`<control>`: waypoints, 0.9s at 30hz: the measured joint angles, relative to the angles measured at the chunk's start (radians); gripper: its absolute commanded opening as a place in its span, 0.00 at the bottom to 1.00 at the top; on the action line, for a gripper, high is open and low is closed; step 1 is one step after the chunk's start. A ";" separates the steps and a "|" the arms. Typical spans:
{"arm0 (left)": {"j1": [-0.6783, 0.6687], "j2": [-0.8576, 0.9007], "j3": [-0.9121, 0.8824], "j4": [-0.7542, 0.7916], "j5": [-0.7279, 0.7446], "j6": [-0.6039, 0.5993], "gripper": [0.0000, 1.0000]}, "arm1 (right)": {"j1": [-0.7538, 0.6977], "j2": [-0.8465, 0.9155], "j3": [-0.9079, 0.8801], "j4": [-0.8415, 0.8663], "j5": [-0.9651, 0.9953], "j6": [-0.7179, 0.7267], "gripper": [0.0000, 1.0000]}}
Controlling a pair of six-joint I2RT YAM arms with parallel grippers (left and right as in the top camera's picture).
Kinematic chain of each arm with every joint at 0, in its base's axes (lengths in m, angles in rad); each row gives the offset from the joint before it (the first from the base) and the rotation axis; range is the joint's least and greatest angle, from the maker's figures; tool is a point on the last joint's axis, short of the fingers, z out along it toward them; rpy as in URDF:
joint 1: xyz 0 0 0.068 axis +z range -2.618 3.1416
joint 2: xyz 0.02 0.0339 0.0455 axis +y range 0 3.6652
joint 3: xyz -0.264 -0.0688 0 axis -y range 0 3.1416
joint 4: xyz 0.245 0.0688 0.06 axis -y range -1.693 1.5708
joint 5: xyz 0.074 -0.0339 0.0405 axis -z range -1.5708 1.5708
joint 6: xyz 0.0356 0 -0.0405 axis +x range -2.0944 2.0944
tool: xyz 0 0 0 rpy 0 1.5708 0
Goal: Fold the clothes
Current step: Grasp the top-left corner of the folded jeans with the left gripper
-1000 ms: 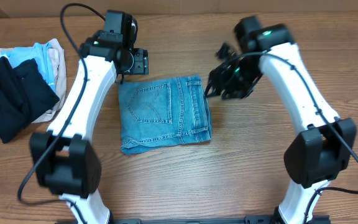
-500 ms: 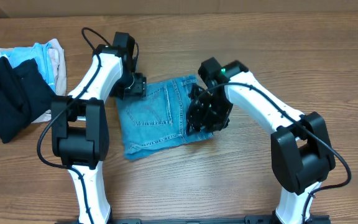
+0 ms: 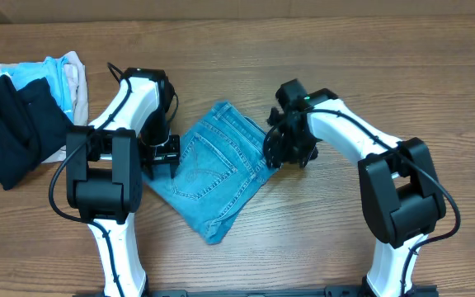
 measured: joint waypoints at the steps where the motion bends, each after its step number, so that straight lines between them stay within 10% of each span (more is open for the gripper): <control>1: -0.002 0.000 -0.009 -0.004 0.000 -0.005 0.47 | -0.012 0.000 0.000 0.028 0.006 -0.001 0.70; 10: -0.005 -0.041 -0.031 0.069 0.004 -0.026 0.54 | -0.083 0.000 0.000 0.102 0.039 -0.004 0.75; 16: -0.005 -0.251 -0.035 0.278 0.015 -0.024 1.00 | -0.088 0.000 0.000 0.097 0.045 -0.004 0.75; 27: -0.006 -0.260 -0.017 0.498 0.287 0.180 1.00 | -0.088 0.000 0.000 0.084 0.053 -0.003 0.75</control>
